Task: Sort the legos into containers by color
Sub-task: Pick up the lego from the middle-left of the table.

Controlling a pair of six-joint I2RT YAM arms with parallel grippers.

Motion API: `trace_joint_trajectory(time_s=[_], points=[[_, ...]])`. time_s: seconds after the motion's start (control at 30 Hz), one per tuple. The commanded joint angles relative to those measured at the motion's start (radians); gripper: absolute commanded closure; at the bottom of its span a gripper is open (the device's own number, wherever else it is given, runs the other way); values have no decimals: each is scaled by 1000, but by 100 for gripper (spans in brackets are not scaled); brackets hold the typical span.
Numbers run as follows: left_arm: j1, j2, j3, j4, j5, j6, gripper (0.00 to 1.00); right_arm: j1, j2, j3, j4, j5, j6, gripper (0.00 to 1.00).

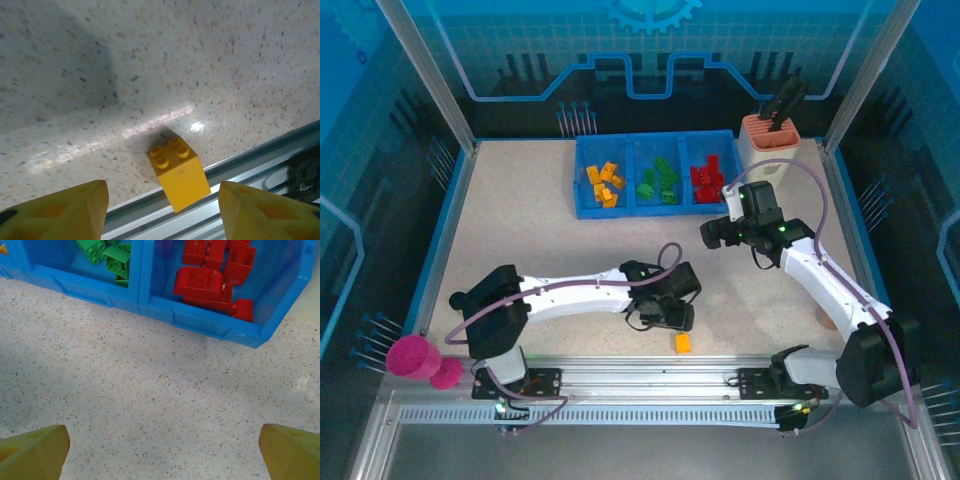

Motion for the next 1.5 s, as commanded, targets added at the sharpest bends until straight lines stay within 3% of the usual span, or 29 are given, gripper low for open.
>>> trace_joint_trajectory(time_s=[0.0, 0.6, 0.77, 0.97, 1.1, 1.2, 1.33, 1.47], points=[[-27, 35, 43, -19, 42, -64, 37, -15, -21, 6, 25, 10, 7, 2], [-84, 193, 95, -37, 86, -146, 35, -27, -45, -21, 57, -8, 24, 2], [-80, 222, 111, -58, 60, -146, 44, -29, -61, -36, 62, -5, 25, 2], [-45, 201, 61, -35, 52, -161, 64, -32, -70, -46, 61, 7, 24, 2], [9, 163, 13, -19, 36, -128, 71, -32, -82, -56, 61, 28, 21, 2], [83, 119, 44, -94, -36, -9, 72, -32, -89, -71, 66, 36, 26, 1], [241, 39, 167, -253, -228, 217, 72, -32, -81, -90, 70, 29, 37, 1], [437, -10, 281, -240, -371, 400, 70, -33, -70, -94, 69, 36, 44, 2]])
